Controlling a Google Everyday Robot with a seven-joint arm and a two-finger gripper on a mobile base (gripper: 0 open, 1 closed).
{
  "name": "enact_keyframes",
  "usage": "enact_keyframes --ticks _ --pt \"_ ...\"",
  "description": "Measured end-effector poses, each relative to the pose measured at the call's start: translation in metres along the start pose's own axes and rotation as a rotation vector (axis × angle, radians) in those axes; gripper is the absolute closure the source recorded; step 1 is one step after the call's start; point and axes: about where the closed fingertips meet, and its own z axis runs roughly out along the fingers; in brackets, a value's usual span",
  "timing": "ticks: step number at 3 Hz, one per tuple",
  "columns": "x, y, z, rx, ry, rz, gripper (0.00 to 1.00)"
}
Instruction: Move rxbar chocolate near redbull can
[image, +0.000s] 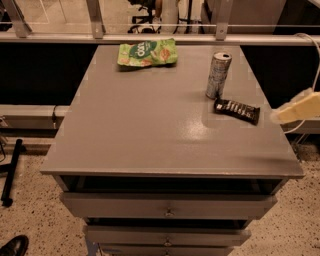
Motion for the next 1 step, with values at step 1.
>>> enact_keyframes --ticks 1 --pt "0.0106 -0.0037 -0.0246 0.02 -0.032 0.043 0.0"
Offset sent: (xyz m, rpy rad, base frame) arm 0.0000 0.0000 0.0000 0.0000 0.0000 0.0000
